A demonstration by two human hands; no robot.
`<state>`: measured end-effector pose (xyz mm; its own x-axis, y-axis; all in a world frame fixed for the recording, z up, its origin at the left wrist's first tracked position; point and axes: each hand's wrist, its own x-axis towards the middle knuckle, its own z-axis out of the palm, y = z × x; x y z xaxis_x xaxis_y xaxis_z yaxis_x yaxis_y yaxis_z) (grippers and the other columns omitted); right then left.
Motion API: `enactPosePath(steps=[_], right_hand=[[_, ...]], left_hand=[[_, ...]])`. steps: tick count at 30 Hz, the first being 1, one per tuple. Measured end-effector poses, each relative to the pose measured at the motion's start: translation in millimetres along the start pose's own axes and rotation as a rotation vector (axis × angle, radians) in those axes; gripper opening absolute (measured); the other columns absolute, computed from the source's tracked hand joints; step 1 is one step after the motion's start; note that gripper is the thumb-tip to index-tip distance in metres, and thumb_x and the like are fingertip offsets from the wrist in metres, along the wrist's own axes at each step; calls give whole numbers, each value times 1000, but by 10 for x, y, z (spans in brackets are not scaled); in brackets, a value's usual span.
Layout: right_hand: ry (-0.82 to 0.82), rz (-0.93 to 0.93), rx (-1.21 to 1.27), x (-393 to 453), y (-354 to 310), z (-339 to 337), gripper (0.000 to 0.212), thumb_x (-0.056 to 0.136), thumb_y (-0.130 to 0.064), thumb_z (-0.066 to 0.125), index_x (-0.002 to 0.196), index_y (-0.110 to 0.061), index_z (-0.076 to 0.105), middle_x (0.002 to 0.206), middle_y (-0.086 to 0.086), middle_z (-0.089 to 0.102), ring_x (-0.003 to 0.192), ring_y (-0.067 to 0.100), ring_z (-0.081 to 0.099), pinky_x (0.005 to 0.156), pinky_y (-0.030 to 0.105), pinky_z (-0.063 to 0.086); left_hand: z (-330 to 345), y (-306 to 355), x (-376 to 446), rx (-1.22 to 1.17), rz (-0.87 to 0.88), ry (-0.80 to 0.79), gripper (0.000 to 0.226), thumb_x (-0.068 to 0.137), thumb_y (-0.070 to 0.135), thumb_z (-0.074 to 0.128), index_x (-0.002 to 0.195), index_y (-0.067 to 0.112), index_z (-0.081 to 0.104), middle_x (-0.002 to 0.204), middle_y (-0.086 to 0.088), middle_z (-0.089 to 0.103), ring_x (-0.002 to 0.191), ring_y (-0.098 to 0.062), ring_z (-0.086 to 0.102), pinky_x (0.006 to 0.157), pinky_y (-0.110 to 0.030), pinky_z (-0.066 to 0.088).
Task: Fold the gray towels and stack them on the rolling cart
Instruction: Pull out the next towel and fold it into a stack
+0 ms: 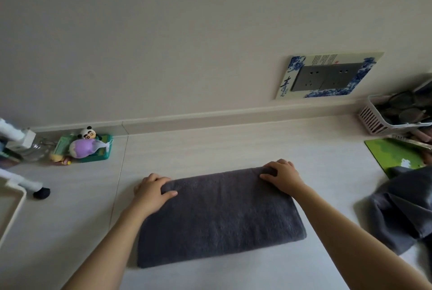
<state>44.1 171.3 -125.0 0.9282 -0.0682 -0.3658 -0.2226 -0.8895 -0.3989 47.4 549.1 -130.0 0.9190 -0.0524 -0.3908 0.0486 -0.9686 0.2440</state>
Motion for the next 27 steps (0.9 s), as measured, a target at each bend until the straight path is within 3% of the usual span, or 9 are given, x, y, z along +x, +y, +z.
enactPosePath(steps=[3,8,11,13,15,18,22,24,27], right_hand=[[-21,-14,-151,26,-56,5,42,88,-49,54,125,-28,52,130,-1,45,121,26,35,100,37,28],[-151,10,-315,96,-104,-124,41,88,-55,51,114,-24,55,116,3,54,116,25,36,94,37,28],[-154,-19,-145,54,-129,-318,26,87,-49,57,93,-24,57,105,3,53,110,25,41,87,33,34],[-142,-75,46,-48,-171,-526,19,86,-39,64,79,-24,53,91,1,56,95,22,50,69,23,39],[-76,-134,148,-162,-242,-759,15,84,-32,68,80,-23,56,84,-2,58,82,18,54,60,19,37],[60,-223,277,-372,-354,-1050,12,81,-26,71,80,-25,59,80,-5,61,76,13,55,63,23,42],[172,-311,344,-625,-363,-1188,14,78,-21,74,80,-26,61,80,-5,64,77,14,58,68,30,45],[165,-306,312,-760,-311,-1117,16,77,-20,75,81,-27,60,80,-5,64,76,12,58,66,26,44],[51,-205,229,-920,-153,-805,23,74,-22,77,75,-32,57,76,-4,61,73,14,54,64,18,40]], left_hand=[[-54,48,49,52,-2,-22,40,82,56,58,115,34,53,122,6,50,121,-18,43,97,-36,28],[-156,53,110,-10,1,-114,28,80,53,63,88,29,52,99,2,46,108,-21,48,83,-31,35],[-328,36,53,-228,25,-120,25,78,45,70,77,25,54,88,2,56,90,-19,57,69,-27,40],[-544,45,-59,-282,54,-53,25,77,43,71,76,23,56,81,3,62,79,-15,59,64,-27,41],[-790,59,-161,-304,104,41,25,76,41,73,77,20,58,78,2,64,77,-16,60,66,-29,43],[-1137,87,-369,-369,178,170,23,75,37,74,79,21,58,78,1,65,78,-19,60,73,-35,47],[-1334,133,-657,-370,287,320,20,75,30,76,79,26,57,75,6,63,76,-16,57,72,-33,44],[-1275,137,-793,-346,299,306,21,72,31,78,74,29,57,75,6,64,76,-15,58,71,-30,43],[-926,36,-921,-292,221,146,29,55,55,76,71,40,58,79,10,66,80,-7,59,75,-21,42]])
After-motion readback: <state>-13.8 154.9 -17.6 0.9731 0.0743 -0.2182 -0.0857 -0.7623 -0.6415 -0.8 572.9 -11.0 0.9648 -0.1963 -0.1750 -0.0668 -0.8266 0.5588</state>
